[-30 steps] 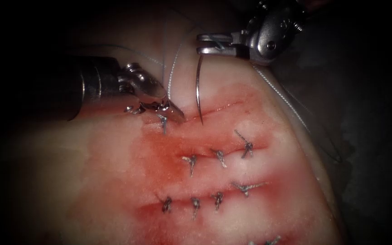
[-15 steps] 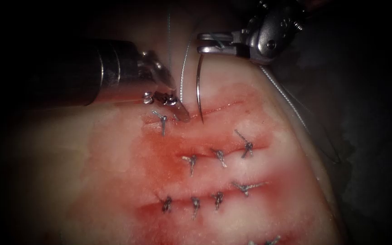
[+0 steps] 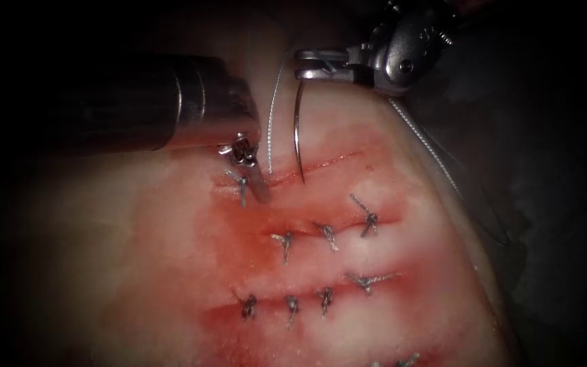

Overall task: Wound Closure
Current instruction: Insert the needle into the bottom half of the wound

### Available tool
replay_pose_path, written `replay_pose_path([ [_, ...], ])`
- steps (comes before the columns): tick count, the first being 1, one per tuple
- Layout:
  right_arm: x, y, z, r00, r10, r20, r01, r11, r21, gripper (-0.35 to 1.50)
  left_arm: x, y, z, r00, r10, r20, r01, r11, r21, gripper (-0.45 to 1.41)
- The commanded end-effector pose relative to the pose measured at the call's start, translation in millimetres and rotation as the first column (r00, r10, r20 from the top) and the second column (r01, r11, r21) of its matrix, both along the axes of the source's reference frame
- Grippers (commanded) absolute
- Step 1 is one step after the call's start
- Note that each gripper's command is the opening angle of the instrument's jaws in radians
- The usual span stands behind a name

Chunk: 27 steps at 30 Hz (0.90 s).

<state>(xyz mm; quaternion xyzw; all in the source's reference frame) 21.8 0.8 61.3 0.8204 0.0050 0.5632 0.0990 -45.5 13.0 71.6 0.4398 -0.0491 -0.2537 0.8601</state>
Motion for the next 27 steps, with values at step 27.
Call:
replay_pose_path([
  [27, 2.9, 0.0, 0.2, 0.999, -0.016, 0.048, 0.019, 0.998, -0.068, -0.35, -2.1, 2.1, 1.3, 0.997, -0.05, 0.052, 0.053, 0.996, -0.07, -0.45],
])
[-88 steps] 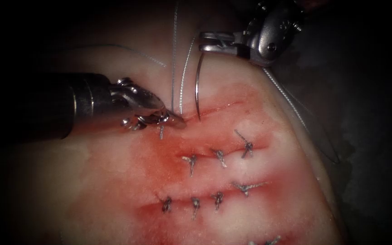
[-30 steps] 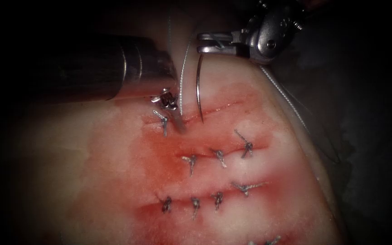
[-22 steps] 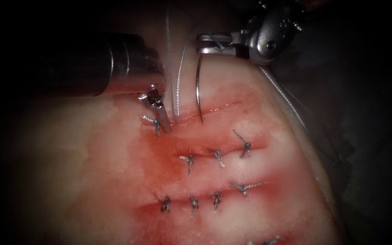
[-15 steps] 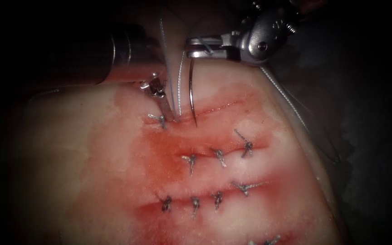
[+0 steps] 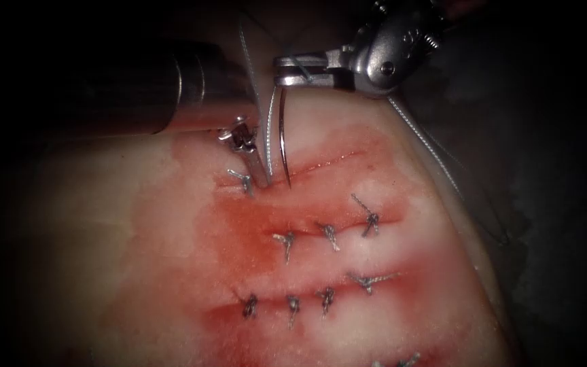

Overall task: Wound Closure
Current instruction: Insert the needle into the bottom half of the wound

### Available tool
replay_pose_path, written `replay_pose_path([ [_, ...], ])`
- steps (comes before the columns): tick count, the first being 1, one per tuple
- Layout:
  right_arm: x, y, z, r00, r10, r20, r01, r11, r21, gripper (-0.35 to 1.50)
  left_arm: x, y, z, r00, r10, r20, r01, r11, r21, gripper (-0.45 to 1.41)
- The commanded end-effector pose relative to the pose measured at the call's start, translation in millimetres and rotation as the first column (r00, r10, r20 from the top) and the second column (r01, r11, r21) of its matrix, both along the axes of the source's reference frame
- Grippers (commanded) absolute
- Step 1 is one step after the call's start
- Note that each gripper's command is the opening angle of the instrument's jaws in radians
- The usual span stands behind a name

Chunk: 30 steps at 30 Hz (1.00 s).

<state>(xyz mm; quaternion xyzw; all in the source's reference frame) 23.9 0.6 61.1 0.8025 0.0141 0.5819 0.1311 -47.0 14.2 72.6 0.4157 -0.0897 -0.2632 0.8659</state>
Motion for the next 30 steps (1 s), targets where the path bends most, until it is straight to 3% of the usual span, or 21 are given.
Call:
replay_pose_path([
  [1, 0.8, 0.2, 0.4, 1.0, 0.0, -0.002, 0.0, 1.0, -0.002, -0.35, -0.7, 0.8, 0.5, 1.0, 0.0, 0.001, 0.0, 1.0, -0.006, -0.45],
  [30, 1.1, 0.4, 0.8, 0.996, 0.067, 0.064, -0.057, 0.987, -0.147, -0.35, -0.8, 0.1, 2.4, 0.999, 0.037, -0.028, -0.039, 0.998, -0.048, -0.45],
])
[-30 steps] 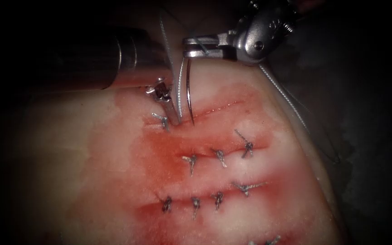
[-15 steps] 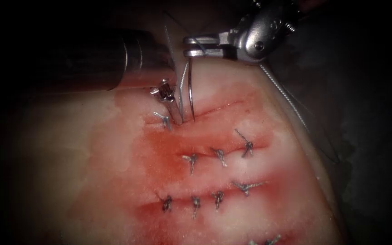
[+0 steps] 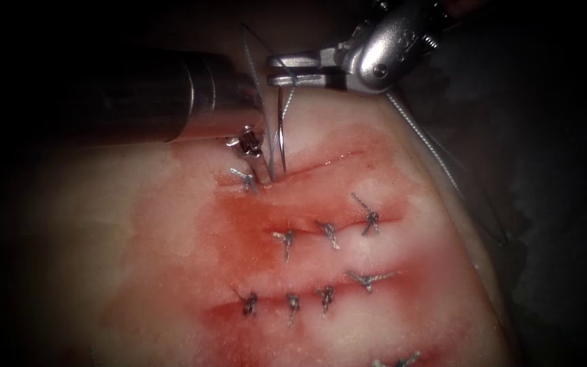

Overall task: Wound Closure
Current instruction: Insert the needle into the bottom half of the wound

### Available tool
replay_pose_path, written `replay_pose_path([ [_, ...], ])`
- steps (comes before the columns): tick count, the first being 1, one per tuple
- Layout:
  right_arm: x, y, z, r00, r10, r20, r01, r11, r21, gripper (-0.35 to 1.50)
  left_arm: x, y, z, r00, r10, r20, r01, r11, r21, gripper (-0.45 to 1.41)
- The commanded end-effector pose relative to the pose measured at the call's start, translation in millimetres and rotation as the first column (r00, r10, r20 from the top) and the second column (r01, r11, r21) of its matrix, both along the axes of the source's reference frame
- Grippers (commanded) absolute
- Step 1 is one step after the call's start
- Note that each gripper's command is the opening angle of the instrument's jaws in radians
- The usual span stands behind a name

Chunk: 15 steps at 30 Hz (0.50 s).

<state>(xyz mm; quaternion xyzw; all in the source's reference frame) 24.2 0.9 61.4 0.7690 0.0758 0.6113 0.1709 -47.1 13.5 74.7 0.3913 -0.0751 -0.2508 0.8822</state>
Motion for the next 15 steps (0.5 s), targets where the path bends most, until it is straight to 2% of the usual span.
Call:
replay_pose_path([
  [1, 0.9, 0.2, 0.6, 1.0, 0.0, -0.001, 0.0, 1.0, -0.009, -0.35, -0.7, 0.8, 0.2, 1.0, 0.0, 0.011, 0.0, 1.0, 0.01, -0.45],
  [15, 1.4, -0.5, 2.8, 1.0, -0.011, 0.002, 0.011, 0.999, -0.038, -0.35, -0.9, 0.7, 0.2, 0.988, -0.032, 0.149, 0.012, 0.991, 0.134, -0.45],
])
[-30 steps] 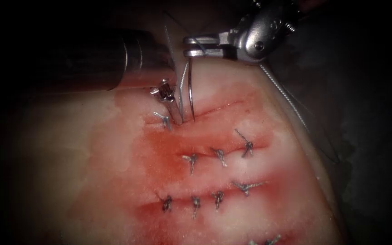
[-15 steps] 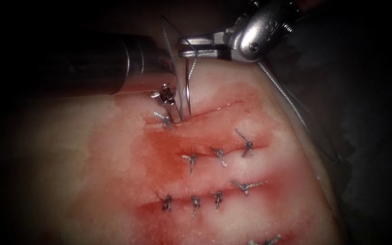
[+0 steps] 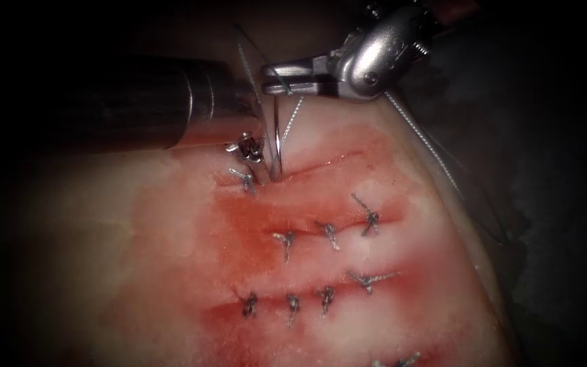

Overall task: Wound Closure
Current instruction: Insert the needle into the bottom half of the wound

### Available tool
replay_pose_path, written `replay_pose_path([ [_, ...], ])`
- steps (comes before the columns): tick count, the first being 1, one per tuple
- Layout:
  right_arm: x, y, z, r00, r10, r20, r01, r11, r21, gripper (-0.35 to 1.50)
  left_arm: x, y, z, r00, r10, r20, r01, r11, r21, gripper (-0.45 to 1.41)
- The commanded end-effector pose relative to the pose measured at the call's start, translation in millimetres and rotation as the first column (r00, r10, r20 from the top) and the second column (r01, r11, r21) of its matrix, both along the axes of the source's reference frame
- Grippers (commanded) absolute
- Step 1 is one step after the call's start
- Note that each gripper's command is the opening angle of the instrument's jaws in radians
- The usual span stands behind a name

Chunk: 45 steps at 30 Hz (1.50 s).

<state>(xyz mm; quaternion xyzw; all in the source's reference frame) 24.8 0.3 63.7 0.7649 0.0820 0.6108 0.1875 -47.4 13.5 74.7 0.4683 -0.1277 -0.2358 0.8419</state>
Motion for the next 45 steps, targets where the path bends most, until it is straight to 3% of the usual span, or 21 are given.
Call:
replay_pose_path([
  [1, 0.9, 0.0, 0.6, 1.0, 0.0, -0.003, 0.0, 1.0, -0.004, -0.35, -0.7, 0.8, 0.2, 1.0, -0.002, 0.004, 0.002, 1.0, 0.004, -0.45],
  [10, 1.1, -0.3, 1.1, 1.0, -0.003, -0.001, 0.003, 1.0, -0.011, -0.35, -0.4, 0.8, -0.4, 1.0, 0.008, 0.018, -0.009, 0.999, 0.036, -0.45],
  [22, 1.3, -1.0, 0.7, 0.997, 0.034, -0.068, -0.027, 0.994, 0.107, -0.35, -0.2, 0.9, -1.0, 1.0, 0.006, 0.022, -0.007, 0.999, 0.032, -0.45],
  [45, 1.3, -1.1, 0.4, 0.993, 0.092, -0.069, -0.075, 0.975, 0.208, -0.35, -0.2, 0.8, -0.9, 1.0, 0.009, 0.02, -0.009, 0.999, 0.034, -0.45],
])
